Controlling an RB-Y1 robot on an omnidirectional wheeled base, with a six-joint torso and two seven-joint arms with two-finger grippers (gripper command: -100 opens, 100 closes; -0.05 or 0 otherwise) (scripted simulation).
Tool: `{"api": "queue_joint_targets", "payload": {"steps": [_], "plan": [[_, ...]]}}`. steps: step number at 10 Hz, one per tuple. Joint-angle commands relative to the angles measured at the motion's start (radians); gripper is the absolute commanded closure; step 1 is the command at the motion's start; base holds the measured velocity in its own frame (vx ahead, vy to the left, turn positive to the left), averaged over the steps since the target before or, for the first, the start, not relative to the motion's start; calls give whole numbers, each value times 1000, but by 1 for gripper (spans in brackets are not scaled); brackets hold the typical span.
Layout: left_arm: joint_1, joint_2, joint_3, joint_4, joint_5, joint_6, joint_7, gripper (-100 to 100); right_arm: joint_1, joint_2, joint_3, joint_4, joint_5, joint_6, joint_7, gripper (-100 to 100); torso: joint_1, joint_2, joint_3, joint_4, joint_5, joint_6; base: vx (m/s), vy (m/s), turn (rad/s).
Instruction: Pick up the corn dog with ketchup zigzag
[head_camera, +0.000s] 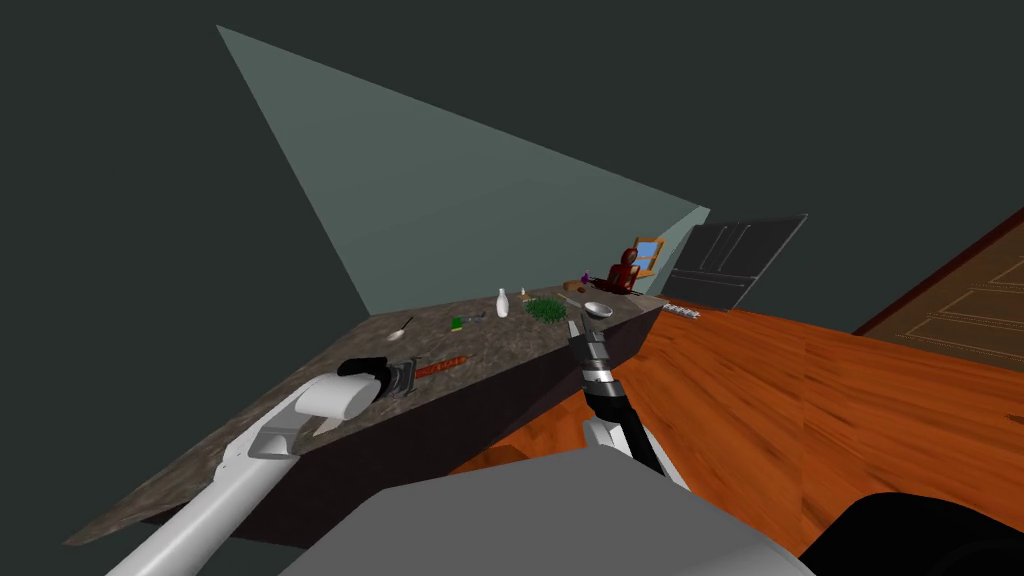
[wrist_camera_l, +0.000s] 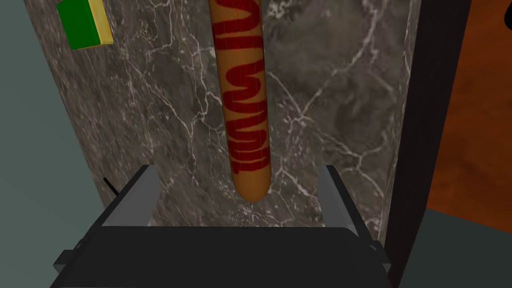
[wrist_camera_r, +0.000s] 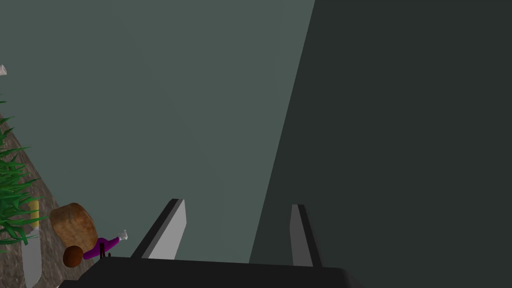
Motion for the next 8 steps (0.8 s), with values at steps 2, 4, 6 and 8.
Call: {"api": "queue_joint_targets", "payload": {"steps": [2,4,6,8], "plan": [[-26,15,-2,37,17,71,17,-100,0,0,0,0,0,0,0,0,0,0,0,0,0,0,57,-57,-31],[-41,24,-2,58,28,113,26,-100,0,0,0,0,0,0,0,0,0,0,0,0,0,0,62,-57,-29],[-54,33,-3,79,38,149,34,-100,0,0,0,0,0,0,0,0,-2,-2,-1,-1,0,0,78,-78,-36],[-77,46,-3,115,55,210,48,-100,0,0,0,0,0,0,0,0,-1,0,0,0,0,0,55,-71,-41]]}}
